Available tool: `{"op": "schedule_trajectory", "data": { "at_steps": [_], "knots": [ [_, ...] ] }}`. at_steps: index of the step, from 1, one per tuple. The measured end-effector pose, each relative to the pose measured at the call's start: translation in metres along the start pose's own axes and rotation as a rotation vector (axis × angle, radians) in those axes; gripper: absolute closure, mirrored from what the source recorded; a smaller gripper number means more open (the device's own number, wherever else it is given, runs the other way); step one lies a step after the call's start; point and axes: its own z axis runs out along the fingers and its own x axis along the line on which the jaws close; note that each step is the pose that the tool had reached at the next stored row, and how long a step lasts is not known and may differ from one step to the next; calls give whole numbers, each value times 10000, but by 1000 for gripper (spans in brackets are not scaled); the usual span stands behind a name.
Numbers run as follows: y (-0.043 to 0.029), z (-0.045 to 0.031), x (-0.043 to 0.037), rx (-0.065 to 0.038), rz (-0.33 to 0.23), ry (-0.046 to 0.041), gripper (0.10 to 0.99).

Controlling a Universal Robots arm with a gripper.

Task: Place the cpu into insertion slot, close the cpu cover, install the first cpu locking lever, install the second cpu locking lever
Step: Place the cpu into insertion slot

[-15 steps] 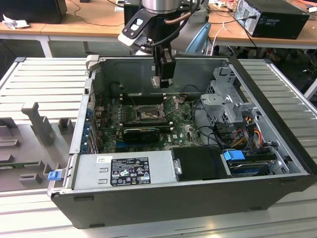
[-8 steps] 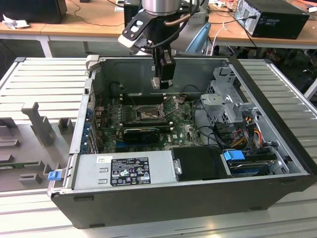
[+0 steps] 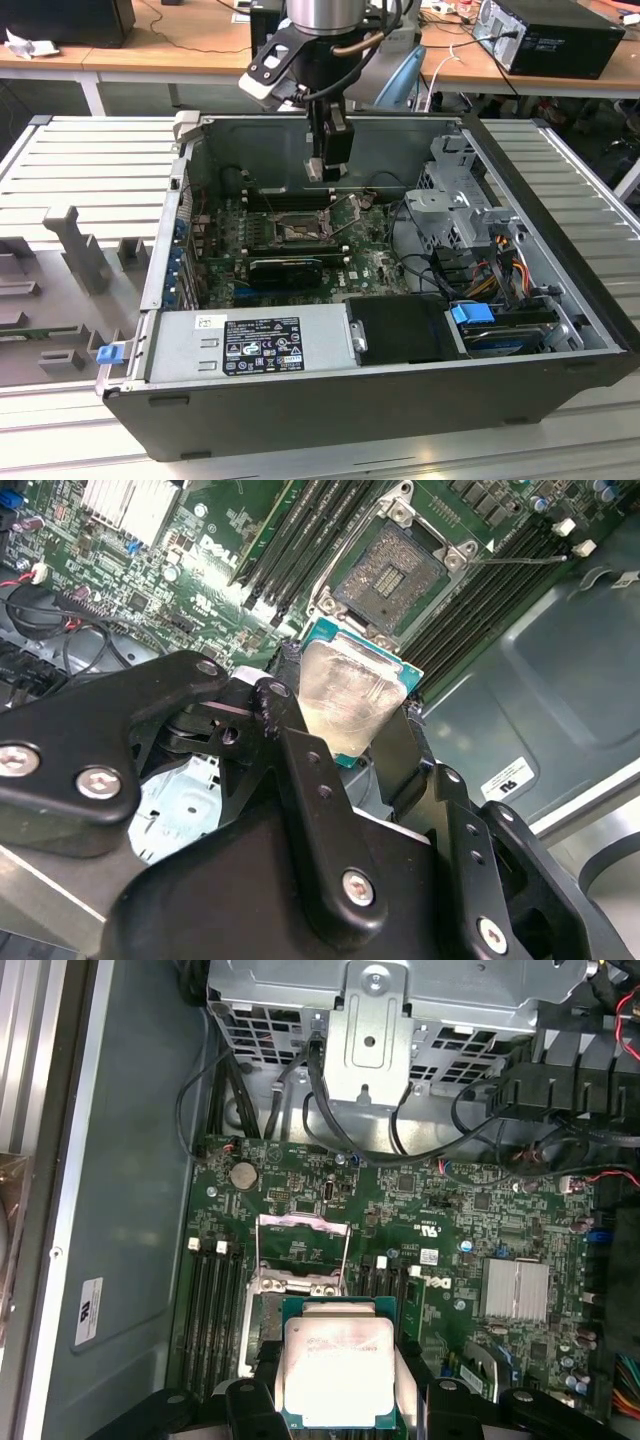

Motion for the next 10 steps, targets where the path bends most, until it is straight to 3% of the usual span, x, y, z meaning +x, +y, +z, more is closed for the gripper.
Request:
{"op": "schedule_trajectory", "data": {
  "at_steps": [10],
  "knots": [
    [-4, 46, -1, 1, -1, -11, 557]
  ]
}}
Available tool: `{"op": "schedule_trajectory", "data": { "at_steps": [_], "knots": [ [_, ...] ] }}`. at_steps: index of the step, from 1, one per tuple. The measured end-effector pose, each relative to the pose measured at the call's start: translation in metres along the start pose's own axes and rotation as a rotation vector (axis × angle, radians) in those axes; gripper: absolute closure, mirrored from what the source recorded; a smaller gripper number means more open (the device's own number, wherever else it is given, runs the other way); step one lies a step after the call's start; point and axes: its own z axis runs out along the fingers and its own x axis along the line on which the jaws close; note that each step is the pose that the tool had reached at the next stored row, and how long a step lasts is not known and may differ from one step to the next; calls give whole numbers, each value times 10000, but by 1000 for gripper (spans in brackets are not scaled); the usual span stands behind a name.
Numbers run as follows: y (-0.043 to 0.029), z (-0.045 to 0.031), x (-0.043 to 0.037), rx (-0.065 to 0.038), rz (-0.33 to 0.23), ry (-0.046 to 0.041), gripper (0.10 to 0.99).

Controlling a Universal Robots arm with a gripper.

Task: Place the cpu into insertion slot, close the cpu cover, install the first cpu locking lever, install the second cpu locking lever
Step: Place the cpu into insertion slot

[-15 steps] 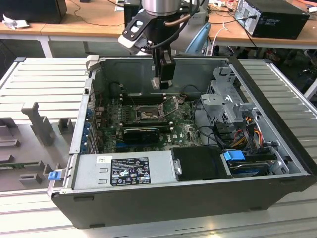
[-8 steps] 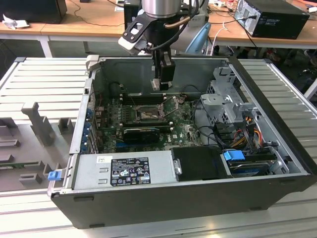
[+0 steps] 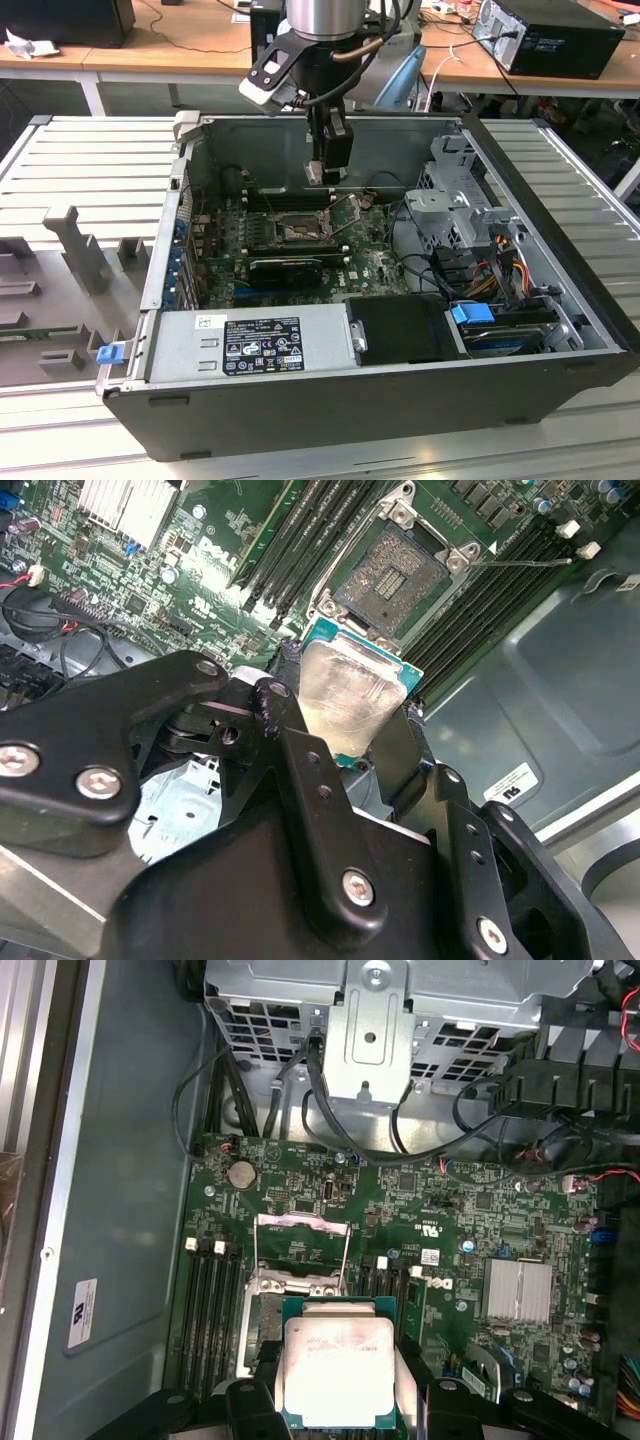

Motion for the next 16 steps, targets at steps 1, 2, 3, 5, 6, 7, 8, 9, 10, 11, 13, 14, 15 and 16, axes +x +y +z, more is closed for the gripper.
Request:
{"op": "schedule_trajectory", "data": {
  "at_steps": [1, 2, 3, 5, 6, 7, 8, 9, 10, 11, 13, 14, 15, 16],
  "knots": [
    [0, 3, 0, 0, 0, 0, 557],
    [-1, 7, 0, 0, 0, -1, 557],
    [-1, 10, 0, 1, 1, -2, 557],
    [-2, 16, 0, 1, 9, -4, 557],
    [-6, 20, 0, 0, 25, -4, 557],
    [-11, 25, 0, -1, 63, -8, 557],
    [-13, 32, 1, -1, 213, -22, 557],
    [-14, 40, 0, -1, 400, -38, 557],
    [-15, 47, 0, 1, 538, -48, 557],
    [-17, 59, 0, 11, 699, -62, 557],
    [-24, 75, 1, 18, 836, -74, 557],
    [-31, 89, 1, 20, 904, -79, 557],
    [-39, 101, 2, 23, 958, -84, 557],
    [-47, 110, 2, 24, 998, -86, 557]
  ]
}}
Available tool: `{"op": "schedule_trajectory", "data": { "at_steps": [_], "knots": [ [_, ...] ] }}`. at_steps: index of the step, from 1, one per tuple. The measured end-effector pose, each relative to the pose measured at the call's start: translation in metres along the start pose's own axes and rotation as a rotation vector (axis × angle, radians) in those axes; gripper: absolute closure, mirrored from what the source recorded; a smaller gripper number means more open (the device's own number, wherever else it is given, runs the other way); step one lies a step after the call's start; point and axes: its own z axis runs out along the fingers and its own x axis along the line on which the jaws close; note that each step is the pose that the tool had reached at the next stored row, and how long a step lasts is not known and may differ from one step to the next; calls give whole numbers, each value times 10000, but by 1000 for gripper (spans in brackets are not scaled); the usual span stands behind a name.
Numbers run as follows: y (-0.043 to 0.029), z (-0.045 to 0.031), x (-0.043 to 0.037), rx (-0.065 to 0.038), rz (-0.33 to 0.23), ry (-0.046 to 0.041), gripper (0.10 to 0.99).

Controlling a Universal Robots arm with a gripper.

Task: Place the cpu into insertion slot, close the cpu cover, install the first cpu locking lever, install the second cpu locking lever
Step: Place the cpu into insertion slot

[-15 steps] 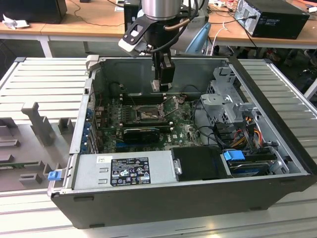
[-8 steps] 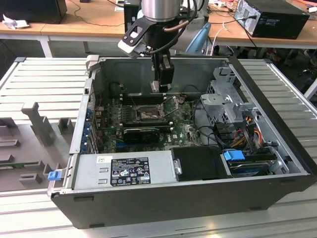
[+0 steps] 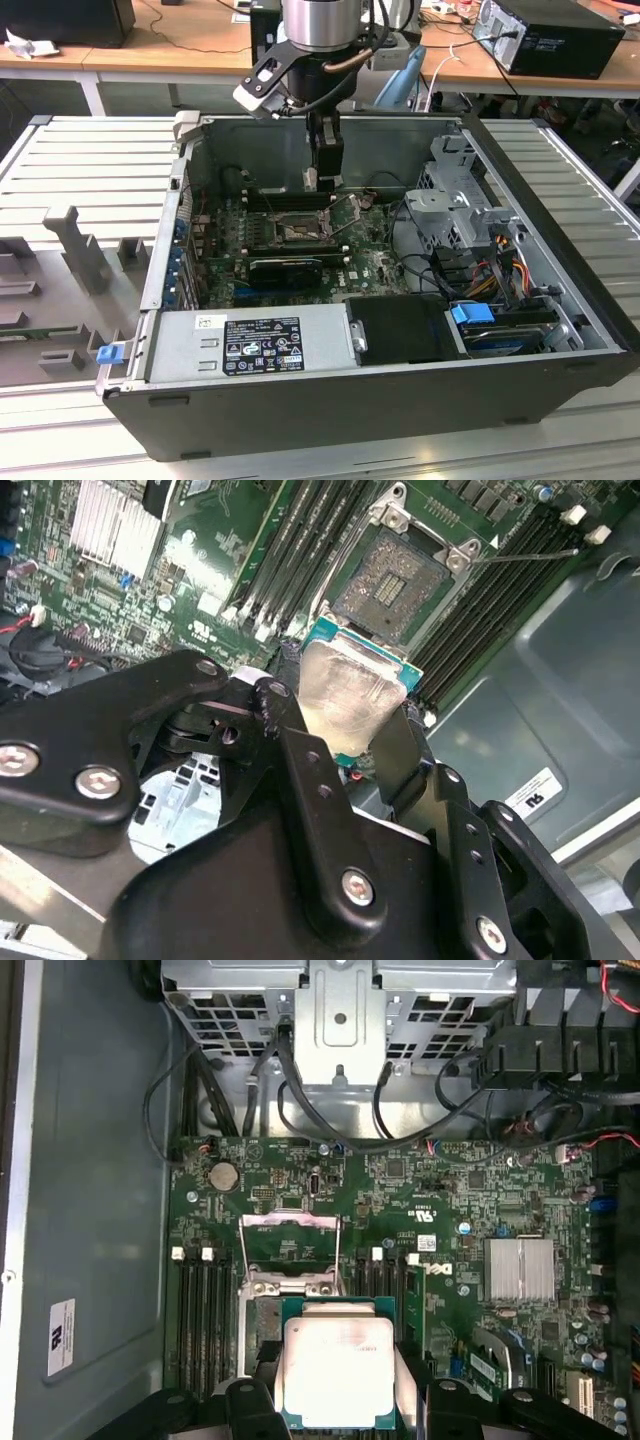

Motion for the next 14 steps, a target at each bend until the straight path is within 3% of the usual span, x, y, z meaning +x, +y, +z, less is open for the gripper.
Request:
{"op": "schedule_trajectory", "data": {
  "at_steps": [14],
  "knots": [
    [-52, 76, -1, 23, 348, -30, 557]
  ]
}}
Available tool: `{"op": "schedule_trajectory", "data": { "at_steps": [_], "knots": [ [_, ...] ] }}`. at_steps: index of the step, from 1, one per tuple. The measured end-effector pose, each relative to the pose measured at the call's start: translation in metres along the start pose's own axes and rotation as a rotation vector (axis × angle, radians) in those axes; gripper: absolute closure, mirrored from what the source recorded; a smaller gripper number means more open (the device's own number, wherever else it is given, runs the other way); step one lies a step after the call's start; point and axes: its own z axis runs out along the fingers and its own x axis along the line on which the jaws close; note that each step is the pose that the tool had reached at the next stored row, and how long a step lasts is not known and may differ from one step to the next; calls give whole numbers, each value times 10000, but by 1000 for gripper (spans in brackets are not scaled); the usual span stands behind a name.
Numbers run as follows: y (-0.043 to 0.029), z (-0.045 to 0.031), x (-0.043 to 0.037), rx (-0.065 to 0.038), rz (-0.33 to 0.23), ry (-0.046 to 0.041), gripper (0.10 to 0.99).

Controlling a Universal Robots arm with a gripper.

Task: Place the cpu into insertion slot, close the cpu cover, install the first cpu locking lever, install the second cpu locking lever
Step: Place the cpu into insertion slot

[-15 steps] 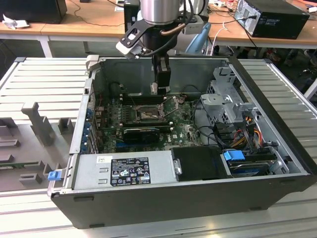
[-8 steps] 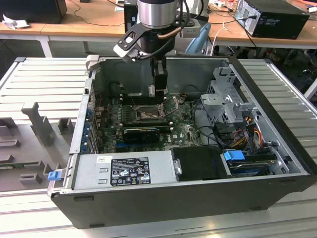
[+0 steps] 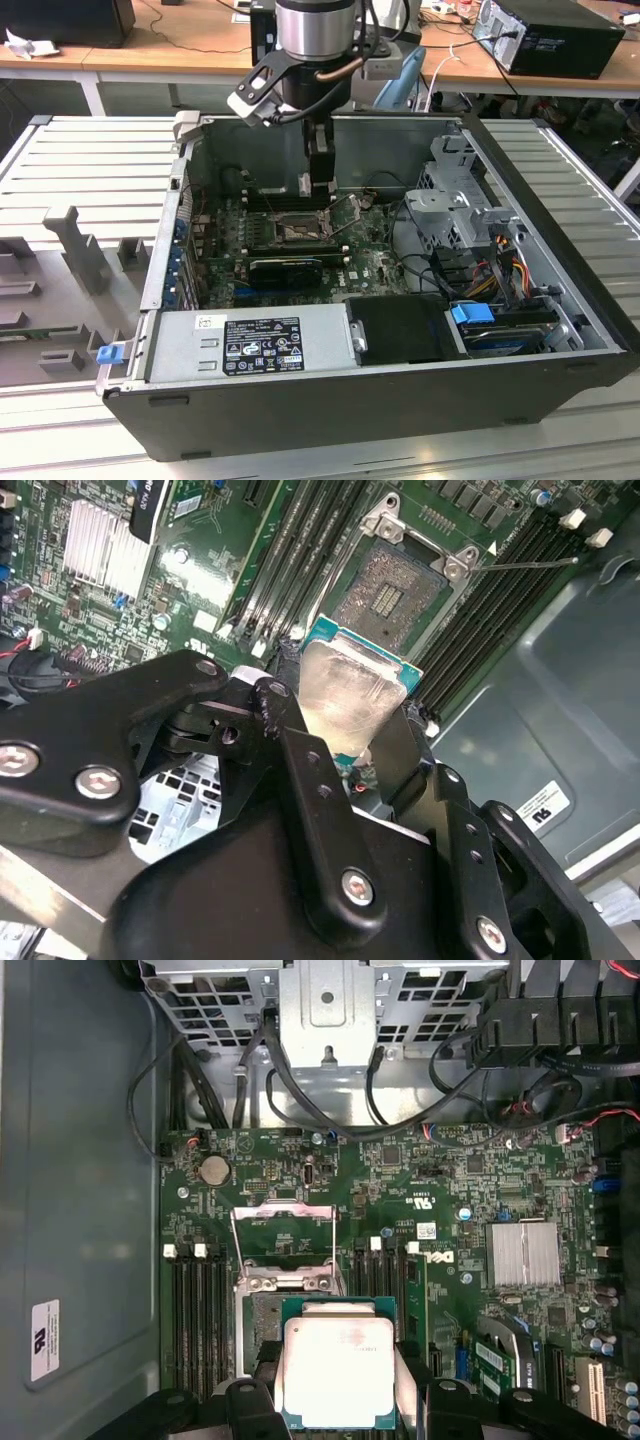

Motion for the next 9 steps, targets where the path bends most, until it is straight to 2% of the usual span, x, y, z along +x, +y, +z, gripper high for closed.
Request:
{"op": "schedule_trajectory", "data": {
  "at_steps": [9],
  "knots": [
    [-5, 23, -1, 41, 91, -9, 557]
  ]
}}
